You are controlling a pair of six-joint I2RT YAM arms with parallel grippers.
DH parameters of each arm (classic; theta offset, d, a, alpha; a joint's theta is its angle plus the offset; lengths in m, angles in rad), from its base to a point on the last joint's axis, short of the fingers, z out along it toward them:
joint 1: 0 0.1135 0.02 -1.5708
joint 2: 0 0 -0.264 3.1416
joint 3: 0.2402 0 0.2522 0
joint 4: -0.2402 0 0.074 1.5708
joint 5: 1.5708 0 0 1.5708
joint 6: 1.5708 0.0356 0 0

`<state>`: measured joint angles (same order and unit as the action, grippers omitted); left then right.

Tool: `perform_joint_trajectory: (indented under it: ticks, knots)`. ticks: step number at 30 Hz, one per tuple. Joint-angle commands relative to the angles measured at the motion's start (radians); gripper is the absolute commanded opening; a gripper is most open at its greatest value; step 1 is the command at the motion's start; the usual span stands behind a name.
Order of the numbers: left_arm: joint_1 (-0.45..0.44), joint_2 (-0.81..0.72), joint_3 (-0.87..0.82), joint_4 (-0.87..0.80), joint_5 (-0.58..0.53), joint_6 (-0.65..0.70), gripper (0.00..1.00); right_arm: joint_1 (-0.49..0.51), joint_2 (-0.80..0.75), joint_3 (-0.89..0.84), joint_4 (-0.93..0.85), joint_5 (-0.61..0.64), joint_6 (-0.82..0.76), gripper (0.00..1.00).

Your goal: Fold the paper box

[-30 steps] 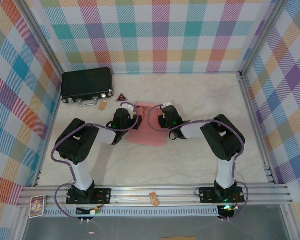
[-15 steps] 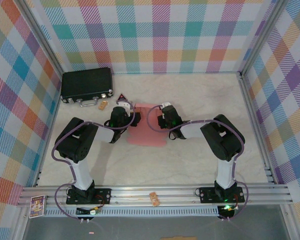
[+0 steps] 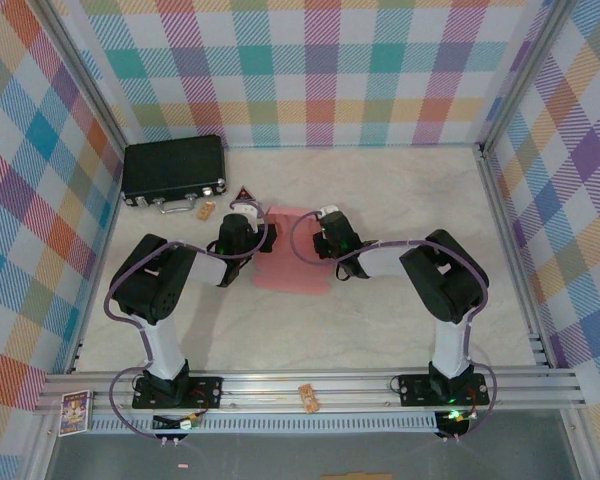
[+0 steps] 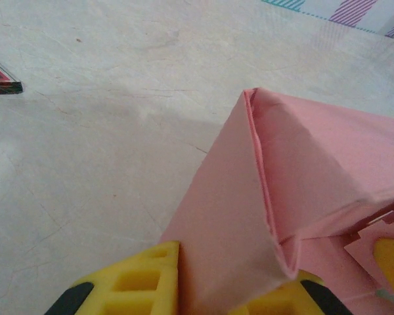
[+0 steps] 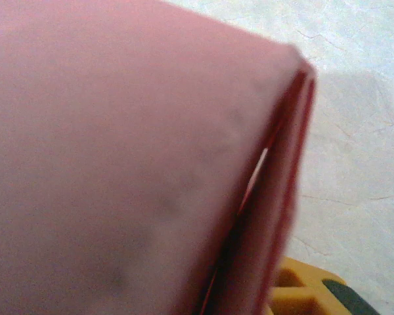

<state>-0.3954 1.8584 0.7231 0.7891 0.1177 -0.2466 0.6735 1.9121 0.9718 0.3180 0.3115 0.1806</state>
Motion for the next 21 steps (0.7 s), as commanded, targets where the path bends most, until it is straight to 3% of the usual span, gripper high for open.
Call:
perform_joint_trajectory:
  ticks: [1, 6, 14, 21]
  knots:
    - [-0.021, 0.005, -0.022, 0.070, 0.033, -0.019, 0.16, 0.019, -0.002, 0.019, -0.046, -0.025, 0.034, 0.28]
    - [-0.036, -0.015, -0.026, 0.022, 0.025, 0.016, 0.16, 0.018, 0.002, 0.024, -0.040, 0.018, 0.055, 0.29]
    - [-0.045, -0.060, -0.040, -0.045, 0.034, 0.051, 0.16, 0.019, 0.019, 0.096, -0.168, 0.128, 0.177, 0.15]
    - [-0.048, -0.081, -0.035, -0.087, 0.057, 0.057, 0.16, 0.020, 0.038, 0.110, -0.169, 0.109, 0.179, 0.14]
